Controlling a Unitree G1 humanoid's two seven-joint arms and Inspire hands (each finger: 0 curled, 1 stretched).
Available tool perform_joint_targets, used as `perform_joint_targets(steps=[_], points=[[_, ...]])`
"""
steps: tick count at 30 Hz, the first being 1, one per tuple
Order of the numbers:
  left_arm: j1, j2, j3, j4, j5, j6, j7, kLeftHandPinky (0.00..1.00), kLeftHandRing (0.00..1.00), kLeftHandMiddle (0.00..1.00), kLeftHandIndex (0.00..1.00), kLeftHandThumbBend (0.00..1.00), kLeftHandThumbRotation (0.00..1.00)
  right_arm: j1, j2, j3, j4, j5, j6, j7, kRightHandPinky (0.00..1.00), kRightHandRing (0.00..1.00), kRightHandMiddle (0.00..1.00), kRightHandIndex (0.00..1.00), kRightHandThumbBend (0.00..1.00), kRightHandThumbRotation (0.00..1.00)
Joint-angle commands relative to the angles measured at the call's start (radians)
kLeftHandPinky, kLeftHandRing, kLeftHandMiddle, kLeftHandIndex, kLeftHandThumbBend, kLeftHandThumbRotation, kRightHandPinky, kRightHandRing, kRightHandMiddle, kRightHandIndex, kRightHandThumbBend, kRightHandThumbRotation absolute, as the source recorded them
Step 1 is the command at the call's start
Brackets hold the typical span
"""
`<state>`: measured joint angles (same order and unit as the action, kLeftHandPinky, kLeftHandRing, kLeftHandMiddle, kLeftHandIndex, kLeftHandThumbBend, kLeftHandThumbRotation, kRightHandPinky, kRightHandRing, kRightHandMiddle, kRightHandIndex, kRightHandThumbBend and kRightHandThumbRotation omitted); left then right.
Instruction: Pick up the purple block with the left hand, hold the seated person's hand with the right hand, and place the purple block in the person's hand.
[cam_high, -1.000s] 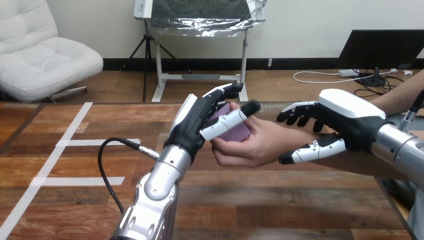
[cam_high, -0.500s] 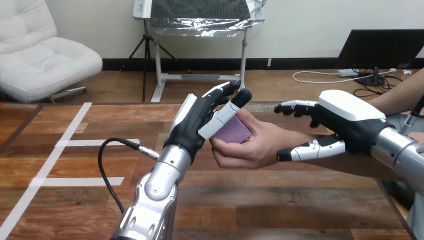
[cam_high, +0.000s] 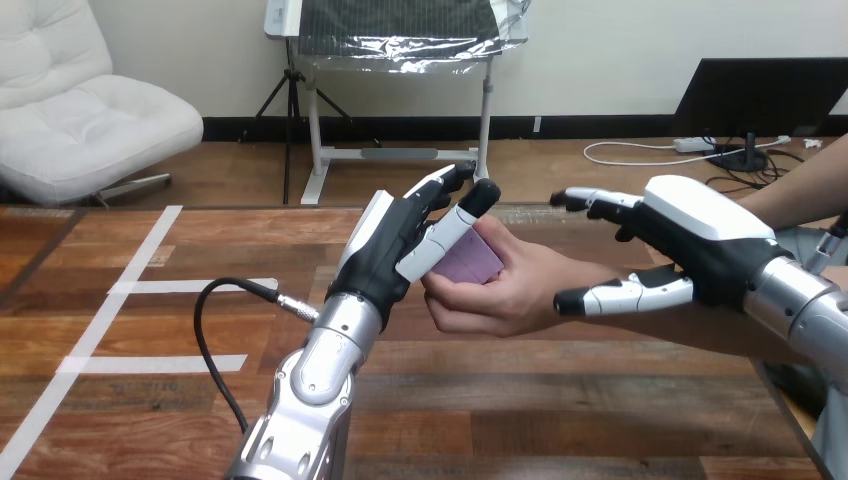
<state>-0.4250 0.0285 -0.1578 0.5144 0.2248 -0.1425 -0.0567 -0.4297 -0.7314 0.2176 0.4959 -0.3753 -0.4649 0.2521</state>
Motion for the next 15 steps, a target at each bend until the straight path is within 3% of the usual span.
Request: perform_joint_targets(steps=[1,10,15], points=[[0.0,0.007,-0.006,-0.064,0.016,-0.035,0.027,0.85,0.91,0.91,0.89,1.0,1.0,0.014,0.041,-0.05,0.041,0.056,0.004,-0.01,0.72,0.89,0.92,0.94,0.96,0.8],[0.041,0.007,-0.001,-0.114,0.02,-0.078,0.06,0.82,0.9,0.9,0.88,0.97,1.0,0.038,0.074,-0.086,0.033,0.122,-0.006,-0.014,0.72,0.89,0.93,0.94,0.93,0.86],[0.075,0.003,0.008,-0.166,0.011,-0.072,0.068,0.86,0.91,0.9,0.88,0.95,1.0,0.057,0.093,-0.108,0.01,0.172,0.01,-0.001,0.73,0.89,0.93,0.95,0.94,0.92]])
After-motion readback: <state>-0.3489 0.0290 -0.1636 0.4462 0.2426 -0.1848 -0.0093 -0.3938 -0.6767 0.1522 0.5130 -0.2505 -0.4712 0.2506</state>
